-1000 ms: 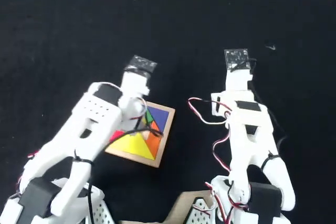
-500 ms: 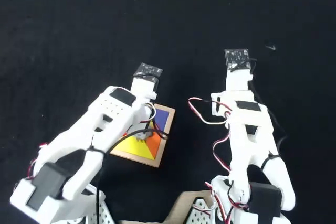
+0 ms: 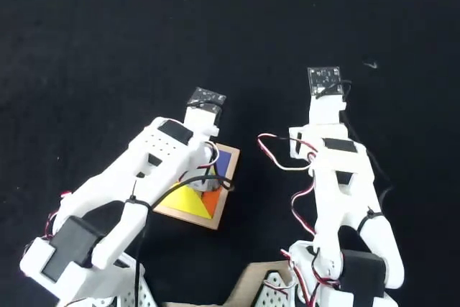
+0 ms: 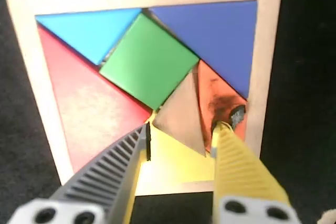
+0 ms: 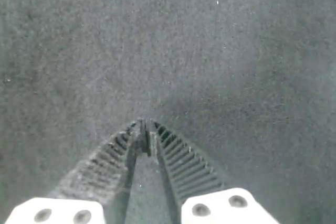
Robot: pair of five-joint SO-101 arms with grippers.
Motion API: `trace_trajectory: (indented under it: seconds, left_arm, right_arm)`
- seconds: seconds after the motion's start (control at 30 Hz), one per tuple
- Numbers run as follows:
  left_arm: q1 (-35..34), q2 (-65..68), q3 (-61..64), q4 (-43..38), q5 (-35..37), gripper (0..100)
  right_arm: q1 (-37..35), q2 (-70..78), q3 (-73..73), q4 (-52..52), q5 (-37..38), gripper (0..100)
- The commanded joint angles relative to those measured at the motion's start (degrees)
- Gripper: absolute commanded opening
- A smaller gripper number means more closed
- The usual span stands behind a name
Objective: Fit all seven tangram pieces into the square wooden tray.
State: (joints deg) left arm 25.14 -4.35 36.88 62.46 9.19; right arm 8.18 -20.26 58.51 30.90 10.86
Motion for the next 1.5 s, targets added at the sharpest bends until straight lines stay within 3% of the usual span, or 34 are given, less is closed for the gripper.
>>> trace_trajectory:
  seconds: [0.0, 0.2, 0.33, 0.57, 1.07, 1.33, 1.47]
  left_arm:
    - [0.13, -0.53, -3.3, -0.79, -0.26, 20]
    - [-1.27, -0.7, -4.26, -0.26, -0.88, 20]
    - [-5.41, -0.7, -4.88, -0.35, -6.33, 20]
    - [-9.45, -0.62, -3.74, 1.85, -9.76, 20]
    - [-6.46, -0.7, -1.45, -4.75, -9.67, 20]
    - [-7.34, -8.53, -7.16, 7.74, -11.25, 20]
    - [-8.75, -10.02, -1.71, 6.59, -15.3, 20]
  right_arm:
    - [0.7, -2.24, -2.24, -1.14, -0.09, 1.1]
    - [0.7, -2.33, -2.15, -1.14, -0.09, 1.1]
    - [0.7, -2.42, -2.07, -1.14, -0.09, 1.1]
    - [0.7, -2.42, -2.07, -1.14, -0.09, 1.1]
    - [0.62, -2.15, -2.15, -1.14, -0.09, 1.1]
    - [0.62, -2.33, -2.15, -1.14, -0.09, 1.1]
    - [0.62, -2.51, -2.07, -1.14, -0.09, 1.1]
